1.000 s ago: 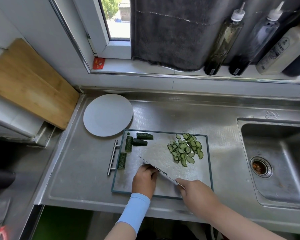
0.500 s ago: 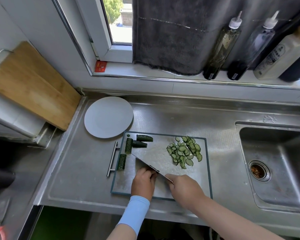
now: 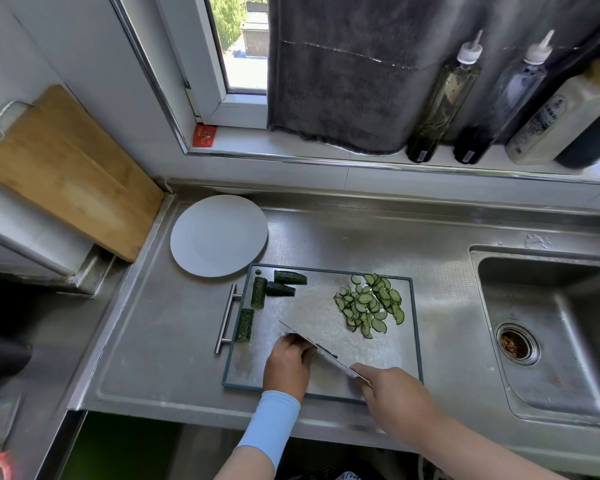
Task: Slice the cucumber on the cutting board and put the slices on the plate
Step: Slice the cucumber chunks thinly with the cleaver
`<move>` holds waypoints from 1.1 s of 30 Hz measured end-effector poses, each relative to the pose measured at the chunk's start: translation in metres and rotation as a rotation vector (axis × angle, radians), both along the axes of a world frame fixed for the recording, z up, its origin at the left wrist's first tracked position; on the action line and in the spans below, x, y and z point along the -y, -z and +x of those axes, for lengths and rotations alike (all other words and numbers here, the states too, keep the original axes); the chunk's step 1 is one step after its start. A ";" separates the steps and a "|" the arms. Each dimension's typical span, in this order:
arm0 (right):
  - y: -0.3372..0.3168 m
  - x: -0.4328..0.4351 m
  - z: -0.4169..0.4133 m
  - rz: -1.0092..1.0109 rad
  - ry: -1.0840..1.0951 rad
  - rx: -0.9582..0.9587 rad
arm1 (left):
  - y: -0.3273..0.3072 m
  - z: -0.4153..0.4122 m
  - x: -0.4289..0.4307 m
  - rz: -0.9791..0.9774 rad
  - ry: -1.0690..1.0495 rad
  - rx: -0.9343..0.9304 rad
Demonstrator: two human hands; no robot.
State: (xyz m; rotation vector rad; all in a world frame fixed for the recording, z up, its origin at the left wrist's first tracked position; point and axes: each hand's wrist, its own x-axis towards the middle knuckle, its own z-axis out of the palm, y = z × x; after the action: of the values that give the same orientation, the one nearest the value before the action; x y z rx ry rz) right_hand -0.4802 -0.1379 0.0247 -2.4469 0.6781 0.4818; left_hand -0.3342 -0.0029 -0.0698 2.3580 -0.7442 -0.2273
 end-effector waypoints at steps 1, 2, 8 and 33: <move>0.000 0.000 0.000 0.007 0.002 -0.003 | 0.000 0.000 0.000 -0.003 0.004 0.007; -0.001 -0.001 0.001 0.015 0.003 -0.002 | 0.000 0.000 0.000 -0.006 0.005 0.014; 0.001 0.000 0.008 0.067 0.029 -0.025 | 0.001 0.002 0.000 -0.024 -0.021 0.018; 0.009 -0.007 0.037 -0.001 -0.002 0.026 | -0.005 0.020 0.003 0.008 -0.008 -0.020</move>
State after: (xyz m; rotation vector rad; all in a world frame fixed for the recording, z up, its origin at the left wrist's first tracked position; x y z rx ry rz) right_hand -0.4430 -0.1309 0.0152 -2.4502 0.6655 0.4497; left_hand -0.3145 -0.0055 -0.0647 2.3621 -0.7250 -0.2507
